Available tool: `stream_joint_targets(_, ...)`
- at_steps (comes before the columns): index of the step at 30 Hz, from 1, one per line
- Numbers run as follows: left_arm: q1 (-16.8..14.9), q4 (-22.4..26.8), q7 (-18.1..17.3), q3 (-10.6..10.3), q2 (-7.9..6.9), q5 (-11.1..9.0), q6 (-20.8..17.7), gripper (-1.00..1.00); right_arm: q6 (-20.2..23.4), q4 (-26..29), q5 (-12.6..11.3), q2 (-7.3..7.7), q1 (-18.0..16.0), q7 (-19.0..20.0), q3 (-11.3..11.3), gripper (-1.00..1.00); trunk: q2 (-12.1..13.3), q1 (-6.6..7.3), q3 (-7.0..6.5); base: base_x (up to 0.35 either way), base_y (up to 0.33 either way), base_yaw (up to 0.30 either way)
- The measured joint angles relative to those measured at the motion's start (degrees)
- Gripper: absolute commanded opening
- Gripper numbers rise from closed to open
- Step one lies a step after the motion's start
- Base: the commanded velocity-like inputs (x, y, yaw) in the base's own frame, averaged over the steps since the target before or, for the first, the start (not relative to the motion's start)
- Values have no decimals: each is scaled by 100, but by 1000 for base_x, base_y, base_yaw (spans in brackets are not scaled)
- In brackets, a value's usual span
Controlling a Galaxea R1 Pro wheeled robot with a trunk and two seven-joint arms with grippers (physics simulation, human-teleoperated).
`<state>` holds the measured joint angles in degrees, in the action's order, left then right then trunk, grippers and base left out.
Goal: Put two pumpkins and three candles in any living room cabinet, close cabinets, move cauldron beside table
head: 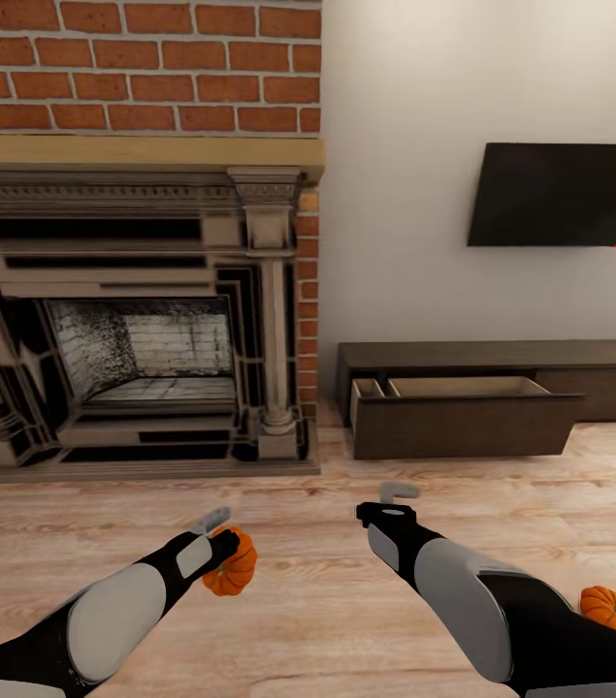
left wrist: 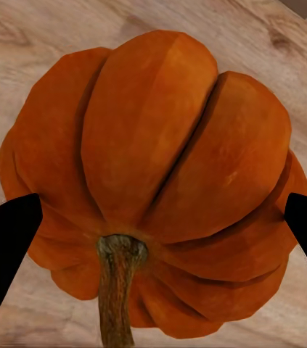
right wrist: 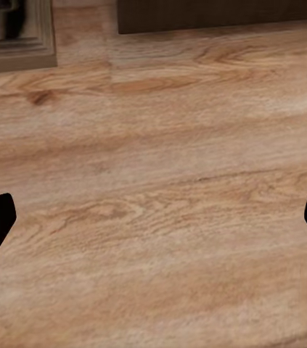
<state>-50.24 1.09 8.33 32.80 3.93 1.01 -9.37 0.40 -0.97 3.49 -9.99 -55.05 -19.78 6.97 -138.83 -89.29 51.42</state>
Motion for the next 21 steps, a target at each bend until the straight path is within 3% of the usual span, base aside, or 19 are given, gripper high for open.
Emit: stream_joint_targets(21,70,0,1,0,9,1,1,-100,0,0,0,0,0,0,1,100,0,0,0,0,-295,0)
